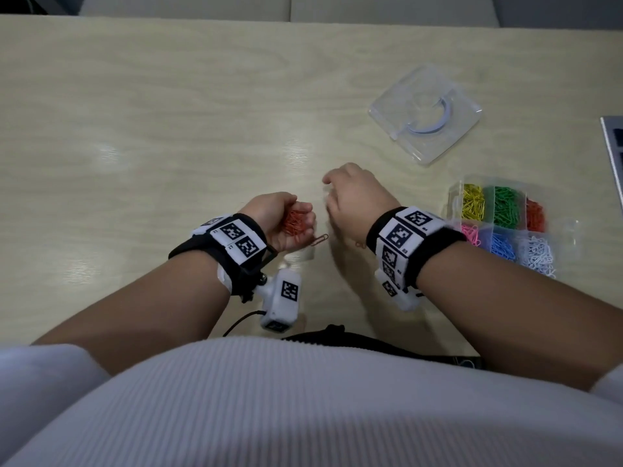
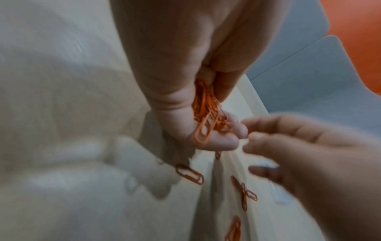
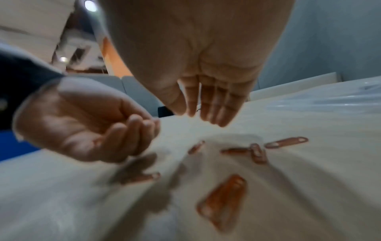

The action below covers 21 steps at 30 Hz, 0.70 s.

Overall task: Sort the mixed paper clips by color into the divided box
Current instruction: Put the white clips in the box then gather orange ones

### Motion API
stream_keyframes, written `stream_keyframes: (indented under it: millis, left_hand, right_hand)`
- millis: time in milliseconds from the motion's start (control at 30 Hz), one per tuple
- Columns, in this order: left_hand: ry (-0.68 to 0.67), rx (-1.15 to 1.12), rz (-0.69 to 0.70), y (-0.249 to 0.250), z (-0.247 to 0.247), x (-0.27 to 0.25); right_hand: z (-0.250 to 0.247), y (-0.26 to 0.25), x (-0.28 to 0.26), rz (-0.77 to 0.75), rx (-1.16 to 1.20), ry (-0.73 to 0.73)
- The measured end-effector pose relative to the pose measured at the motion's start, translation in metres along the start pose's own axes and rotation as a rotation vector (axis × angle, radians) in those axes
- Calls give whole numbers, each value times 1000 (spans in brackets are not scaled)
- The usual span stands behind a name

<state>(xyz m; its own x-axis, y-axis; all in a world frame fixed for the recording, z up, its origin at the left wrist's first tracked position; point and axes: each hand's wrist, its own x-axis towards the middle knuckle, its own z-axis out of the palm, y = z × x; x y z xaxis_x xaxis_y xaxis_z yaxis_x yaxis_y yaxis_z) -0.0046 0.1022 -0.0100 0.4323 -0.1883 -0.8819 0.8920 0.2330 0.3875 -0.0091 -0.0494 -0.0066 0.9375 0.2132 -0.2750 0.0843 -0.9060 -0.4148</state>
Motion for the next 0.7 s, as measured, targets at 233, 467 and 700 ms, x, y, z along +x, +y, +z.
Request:
stream_keyframes:
  millis: [233, 467, 700]
  left_hand:
    - [87, 42, 71, 9, -12, 3]
    - [82, 149, 64, 4, -1, 4]
    - [7, 211, 31, -8, 18, 5]
  right_hand:
    - [30, 7, -21, -370, -333, -126]
    - [14, 32, -20, -173, -325, -193]
    - [-1, 20, -20, -63, -34, -62]
